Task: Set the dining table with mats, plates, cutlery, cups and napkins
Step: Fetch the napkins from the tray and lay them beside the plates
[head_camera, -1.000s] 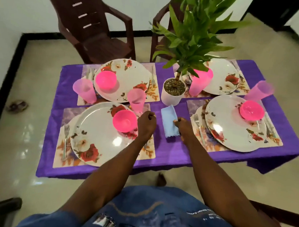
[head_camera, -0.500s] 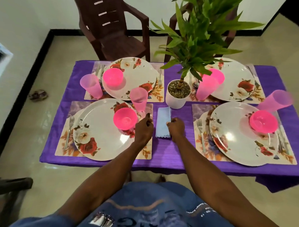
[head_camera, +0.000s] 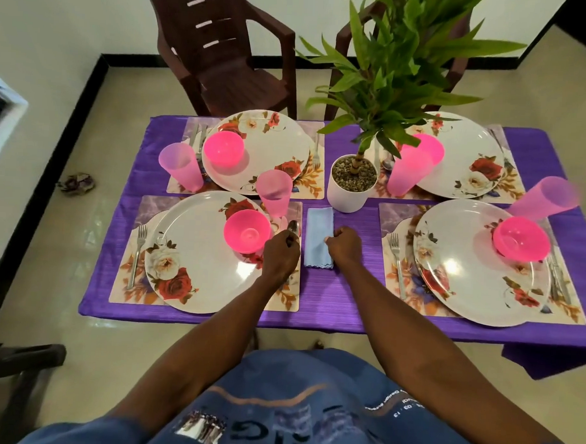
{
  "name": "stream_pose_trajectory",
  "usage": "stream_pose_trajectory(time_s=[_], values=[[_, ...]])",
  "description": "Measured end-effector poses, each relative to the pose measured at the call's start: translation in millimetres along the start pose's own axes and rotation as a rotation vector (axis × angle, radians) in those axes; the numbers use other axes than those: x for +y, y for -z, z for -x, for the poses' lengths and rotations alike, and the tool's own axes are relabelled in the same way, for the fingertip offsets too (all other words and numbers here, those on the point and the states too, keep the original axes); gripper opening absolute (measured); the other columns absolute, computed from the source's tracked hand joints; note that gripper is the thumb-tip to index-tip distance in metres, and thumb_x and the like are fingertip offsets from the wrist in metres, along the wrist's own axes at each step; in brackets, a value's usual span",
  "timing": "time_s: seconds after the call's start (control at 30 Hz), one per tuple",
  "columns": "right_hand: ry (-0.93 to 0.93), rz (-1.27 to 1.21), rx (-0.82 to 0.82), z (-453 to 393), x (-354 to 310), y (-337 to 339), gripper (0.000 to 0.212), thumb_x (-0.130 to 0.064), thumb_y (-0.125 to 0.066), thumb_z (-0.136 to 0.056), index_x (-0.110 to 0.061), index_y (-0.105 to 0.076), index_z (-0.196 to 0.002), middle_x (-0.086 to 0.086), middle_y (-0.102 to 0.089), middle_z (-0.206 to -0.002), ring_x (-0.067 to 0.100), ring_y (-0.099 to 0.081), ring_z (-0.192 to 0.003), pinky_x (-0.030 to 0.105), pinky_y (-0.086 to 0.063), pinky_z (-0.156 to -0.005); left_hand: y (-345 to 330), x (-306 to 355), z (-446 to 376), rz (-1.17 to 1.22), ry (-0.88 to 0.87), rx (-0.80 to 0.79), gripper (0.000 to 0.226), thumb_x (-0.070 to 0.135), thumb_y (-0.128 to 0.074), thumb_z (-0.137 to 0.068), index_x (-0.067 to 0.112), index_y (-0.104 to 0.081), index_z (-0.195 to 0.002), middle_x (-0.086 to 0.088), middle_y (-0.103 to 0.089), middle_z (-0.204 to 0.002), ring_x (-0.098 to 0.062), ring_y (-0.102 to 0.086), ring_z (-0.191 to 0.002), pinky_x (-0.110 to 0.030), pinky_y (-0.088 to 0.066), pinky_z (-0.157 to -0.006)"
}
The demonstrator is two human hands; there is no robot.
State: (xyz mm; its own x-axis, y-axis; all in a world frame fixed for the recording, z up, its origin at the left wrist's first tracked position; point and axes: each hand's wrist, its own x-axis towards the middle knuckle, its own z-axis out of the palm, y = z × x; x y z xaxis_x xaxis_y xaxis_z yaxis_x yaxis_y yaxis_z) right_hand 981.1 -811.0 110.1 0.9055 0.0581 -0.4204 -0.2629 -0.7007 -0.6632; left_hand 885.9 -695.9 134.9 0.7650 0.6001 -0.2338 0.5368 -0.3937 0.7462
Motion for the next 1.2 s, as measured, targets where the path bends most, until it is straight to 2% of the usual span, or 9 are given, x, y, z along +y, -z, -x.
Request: stream_pose_trajectory(time_s=[0.13, 0.2, 0.27, 0.37, 0.5, 0.8, 1.0, 1.1, 1.2], values=[[0.017, -0.044, 0.000, 5.3, 2.2, 1.0, 0.015, -0.015, -0.069, -0.087, -0.007, -0.056, -0.083, 0.007, -0.058, -0.081, 0.025, -0.054, -0.075, 0.025, -0.030, -0.049, 2.3, 0.0, 0.2, -0.002, 0.004, -0.007, 0.016, 0.014, -0.054, -0.095, 0.005, -0.067, -0.094, -0.005, -0.068, -0.084, -0.022, -0.061, -0.076, -0.037, -0.051, -0.072], [0.024, -0.079, 0.022, 7.5, 3.0, 1.2, 0.021, -0.020, -0.069, -0.088, -0.006, -0.062, -0.103, 0.010, -0.062, -0.099, 0.028, -0.059, -0.087, 0.026, -0.037, -0.060, 3.1, -1.1, 0.1, 0.000, 0.001, -0.010, 0.016, 0.013, -0.054, -0.095, 0.004, -0.067, -0.094, -0.006, -0.068, -0.084, -0.022, -0.061, -0.076, -0.035, -0.049, -0.070], [0.054, -0.075, 0.061, 8.7, 5.2, 0.7, 0.043, -0.023, -0.066, -0.090, -0.011, -0.057, -0.131, 0.013, -0.058, -0.125, 0.031, -0.060, -0.106, 0.026, -0.039, -0.074, 3.6, -2.0, 0.9, 0.001, 0.001, -0.017, 0.015, 0.013, -0.054, -0.095, 0.005, -0.066, -0.094, -0.004, -0.067, -0.083, -0.019, -0.060, -0.075, -0.030, -0.046, -0.069], [0.136, -0.037, 0.082, 12.1, 10.8, -0.4, 0.046, -0.017, -0.058, -0.096, -0.018, -0.051, -0.141, 0.014, -0.051, -0.129, 0.032, -0.059, -0.108, 0.025, -0.039, -0.075, 3.2, -2.4, 2.8, -0.023, -0.012, -0.034, 0.015, 0.013, -0.054, -0.095, 0.005, -0.067, -0.097, -0.003, -0.066, -0.084, -0.018, -0.060, -0.076, -0.027, -0.044, -0.070], [0.241, 0.043, 0.029, 14.4, 18.6, -1.0, 0.046, -0.009, -0.048, -0.098, -0.026, -0.052, -0.140, 0.010, -0.049, -0.114, 0.030, -0.059, -0.097, 0.028, -0.040, -0.068, 1.8, 0.0, 6.9, -0.024, -0.025, -0.045, 0.015, 0.013, -0.054, -0.095, 0.004, -0.066, -0.097, -0.007, -0.068, -0.085, -0.019, -0.059, -0.076, -0.026, -0.042, -0.067], [0.305, 0.124, -0.068, 6.6, 16.5, 1.1, 0.047, -0.001, -0.046, -0.092, -0.015, -0.055, -0.137, 0.016, -0.054, -0.118, 0.033, -0.057, -0.105, 0.026, -0.034, -0.069, 2.2, -0.2, 14.2, -0.025, -0.035, -0.007, 0.015, 0.012, -0.055, -0.093, 0.004, -0.067, -0.096, -0.008, -0.069, -0.086, -0.021, -0.060, -0.076, -0.026, -0.043, -0.065], [0.178, 0.077, 0.116, 23.1, 7.4, 10.1, 0.039, -0.007, -0.047, -0.096, -0.009, -0.048, -0.134, 0.016, -0.050, -0.129, 0.036, -0.057, -0.107, 0.036, -0.044, -0.074, 3.2, -4.2, 21.3, -0.028, -0.050, 0.048, 0.014, 0.015, -0.055, -0.096, 0.007, -0.066, -0.095, -0.007, -0.070, -0.088, -0.019, -0.062, -0.076, -0.031, -0.050, -0.071], [0.304, 0.107, 0.153, 47.2, -0.3, 9.9, 0.015, -0.013, -0.043, -0.099, -0.010, -0.053, -0.110, 0.009, -0.055, -0.102, 0.031, -0.059, -0.089, 0.032, -0.038, -0.066, 7.2, -5.0, 30.7, -0.042, -0.075, 0.113, 0.014, 0.013, -0.053, -0.097, 0.007, -0.065, -0.099, -0.006, -0.069, -0.088, -0.018, -0.060, -0.076, -0.030, -0.048, -0.070], [0.488, 0.180, 0.082, 68.6, -2.4, -7.7, 0.014, -0.015, -0.041, -0.099, -0.010, -0.054, -0.102, 0.011, -0.061, -0.089, 0.032, -0.058, -0.077, 0.034, -0.041, -0.061, 13.4, -16.6, 43.3, -0.063, -0.109, 0.166, 0.018, 0.017, -0.052, -0.098, 0.010, -0.065, -0.107, -0.005, -0.070, -0.096, -0.018, -0.063, -0.082, -0.028, -0.048, -0.073]])
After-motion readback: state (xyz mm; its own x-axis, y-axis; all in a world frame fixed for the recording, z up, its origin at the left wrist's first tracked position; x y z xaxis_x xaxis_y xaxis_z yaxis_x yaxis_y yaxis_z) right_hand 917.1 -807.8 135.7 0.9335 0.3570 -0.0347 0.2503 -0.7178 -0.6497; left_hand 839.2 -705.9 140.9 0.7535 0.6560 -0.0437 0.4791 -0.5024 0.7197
